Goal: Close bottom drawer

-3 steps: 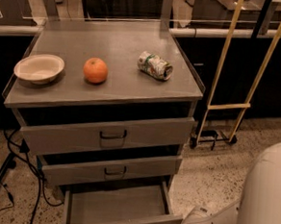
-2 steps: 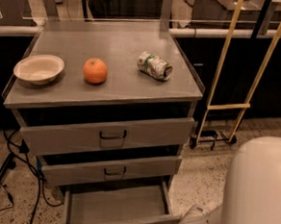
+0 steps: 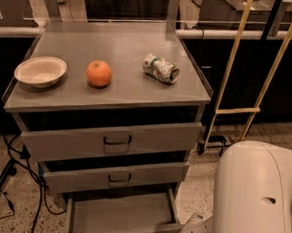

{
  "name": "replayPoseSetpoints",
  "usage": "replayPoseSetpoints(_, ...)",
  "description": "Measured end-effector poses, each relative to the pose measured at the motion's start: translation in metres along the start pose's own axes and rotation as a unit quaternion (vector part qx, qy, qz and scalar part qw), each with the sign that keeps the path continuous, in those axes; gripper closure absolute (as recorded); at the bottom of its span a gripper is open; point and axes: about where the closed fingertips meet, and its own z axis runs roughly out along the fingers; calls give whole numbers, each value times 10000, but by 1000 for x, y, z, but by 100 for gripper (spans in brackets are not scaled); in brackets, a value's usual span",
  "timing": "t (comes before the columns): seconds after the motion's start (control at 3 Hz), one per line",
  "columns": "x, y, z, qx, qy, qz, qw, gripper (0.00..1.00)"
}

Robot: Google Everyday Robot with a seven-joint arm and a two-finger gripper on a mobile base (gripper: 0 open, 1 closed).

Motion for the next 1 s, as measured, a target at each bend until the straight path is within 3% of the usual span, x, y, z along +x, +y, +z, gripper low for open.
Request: replayPoseSetpoints(1.0,-45,-67,48,446,-224,574,9971,100)
